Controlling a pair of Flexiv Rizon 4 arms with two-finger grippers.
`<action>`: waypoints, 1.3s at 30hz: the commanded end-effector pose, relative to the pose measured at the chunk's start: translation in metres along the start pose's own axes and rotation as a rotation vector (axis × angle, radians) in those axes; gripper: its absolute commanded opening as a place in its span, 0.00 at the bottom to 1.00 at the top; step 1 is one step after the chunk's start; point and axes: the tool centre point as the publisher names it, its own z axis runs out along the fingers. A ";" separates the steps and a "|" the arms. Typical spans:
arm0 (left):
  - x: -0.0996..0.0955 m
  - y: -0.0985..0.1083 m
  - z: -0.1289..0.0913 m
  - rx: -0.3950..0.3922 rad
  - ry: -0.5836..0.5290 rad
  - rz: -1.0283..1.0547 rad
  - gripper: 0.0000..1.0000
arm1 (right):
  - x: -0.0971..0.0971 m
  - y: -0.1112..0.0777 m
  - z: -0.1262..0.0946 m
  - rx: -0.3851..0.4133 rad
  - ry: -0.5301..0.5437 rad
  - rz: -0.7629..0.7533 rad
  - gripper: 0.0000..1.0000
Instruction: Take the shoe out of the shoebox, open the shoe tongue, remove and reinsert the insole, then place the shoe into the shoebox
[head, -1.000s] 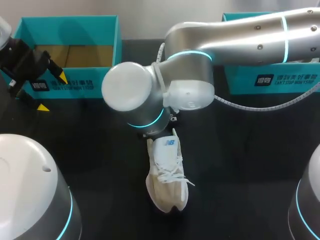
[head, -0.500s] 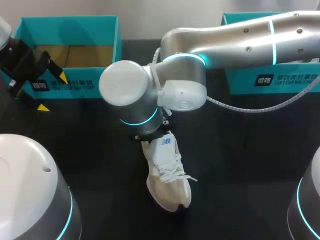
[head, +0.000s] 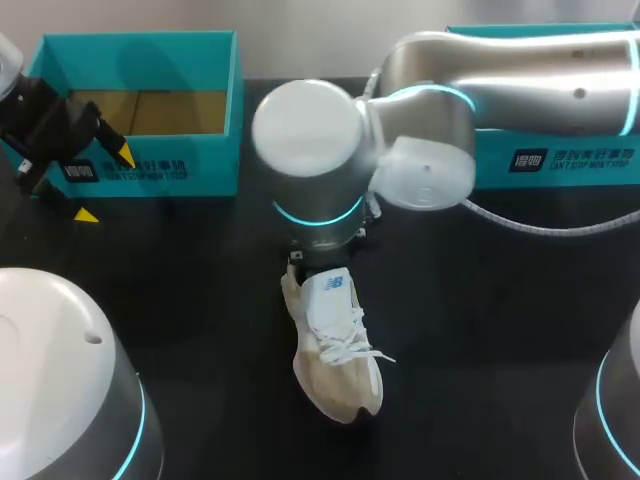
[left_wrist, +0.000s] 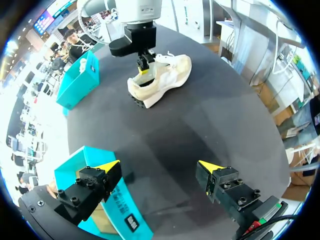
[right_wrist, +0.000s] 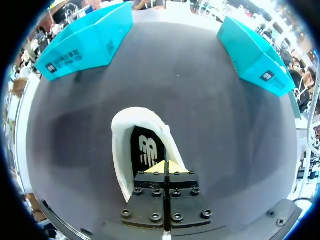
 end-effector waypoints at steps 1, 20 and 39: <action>0.001 -0.001 0.000 -0.004 0.001 0.000 1.00 | -0.004 -0.001 0.007 0.022 0.084 0.208 0.00; 0.001 -0.001 0.000 -0.004 0.001 0.000 1.00 | 0.022 -0.010 0.009 0.126 0.067 -0.056 0.00; 0.001 -0.001 0.000 -0.004 0.001 0.000 1.00 | 0.013 -0.021 0.015 0.238 0.091 -0.161 1.00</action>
